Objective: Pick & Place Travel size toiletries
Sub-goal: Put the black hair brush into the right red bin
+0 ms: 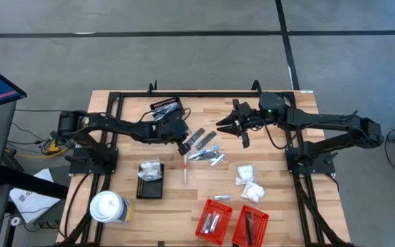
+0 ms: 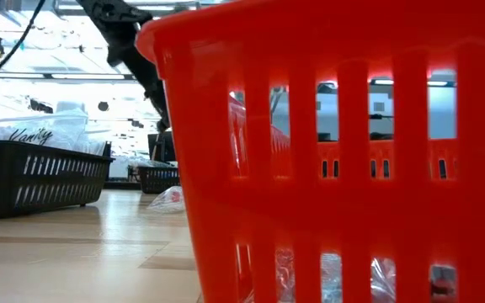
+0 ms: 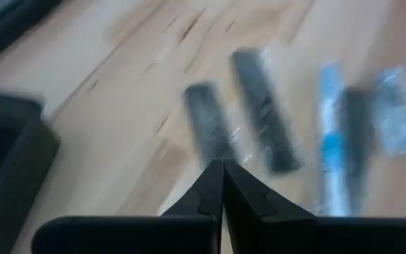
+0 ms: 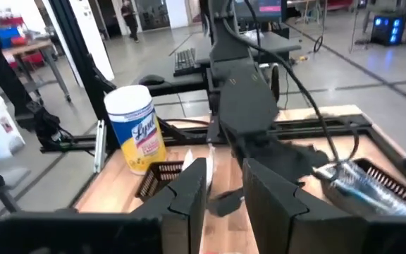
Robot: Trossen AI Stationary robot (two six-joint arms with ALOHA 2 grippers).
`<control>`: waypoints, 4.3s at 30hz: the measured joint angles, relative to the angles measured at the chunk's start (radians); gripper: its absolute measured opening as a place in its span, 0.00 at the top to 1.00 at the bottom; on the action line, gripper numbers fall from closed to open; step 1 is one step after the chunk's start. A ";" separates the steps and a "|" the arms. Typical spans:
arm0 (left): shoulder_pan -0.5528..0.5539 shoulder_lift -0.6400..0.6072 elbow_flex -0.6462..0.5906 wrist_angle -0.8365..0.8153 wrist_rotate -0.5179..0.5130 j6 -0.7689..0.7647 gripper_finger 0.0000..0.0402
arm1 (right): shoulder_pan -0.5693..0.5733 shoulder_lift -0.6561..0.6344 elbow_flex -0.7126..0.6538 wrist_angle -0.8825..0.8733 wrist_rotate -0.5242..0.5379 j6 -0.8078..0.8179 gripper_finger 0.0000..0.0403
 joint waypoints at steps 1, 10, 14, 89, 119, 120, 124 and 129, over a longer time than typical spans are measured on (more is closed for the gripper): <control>0.002 0.011 -0.004 -0.007 -0.001 0.000 1.00 | 0.002 0.002 0.000 -0.004 0.000 -0.028 0.78; -0.020 0.136 0.007 0.127 0.004 0.034 1.00 | 0.077 0.128 0.019 -0.106 0.003 -0.108 0.78; 0.036 0.209 0.079 0.134 0.036 0.100 1.00 | 0.079 0.195 0.106 -0.156 0.004 -0.108 0.78; 0.052 0.142 -0.102 0.229 0.166 0.465 1.00 | 0.002 0.518 0.187 -0.149 0.039 -0.088 1.00; 0.092 -0.096 -0.189 0.008 0.334 0.414 1.00 | 0.028 0.619 0.190 -0.104 0.057 -0.160 0.73; 0.095 -0.101 -0.189 -0.014 0.354 0.403 1.00 | 0.028 0.619 0.190 -0.100 0.057 -0.160 0.73; 0.093 -0.086 -0.188 -0.001 0.384 0.395 1.00 | 0.031 0.619 0.190 -0.090 0.057 -0.159 0.73; 0.091 -0.078 -0.187 0.025 0.383 0.395 1.00 | 0.051 0.635 0.191 -0.083 0.057 -0.174 0.73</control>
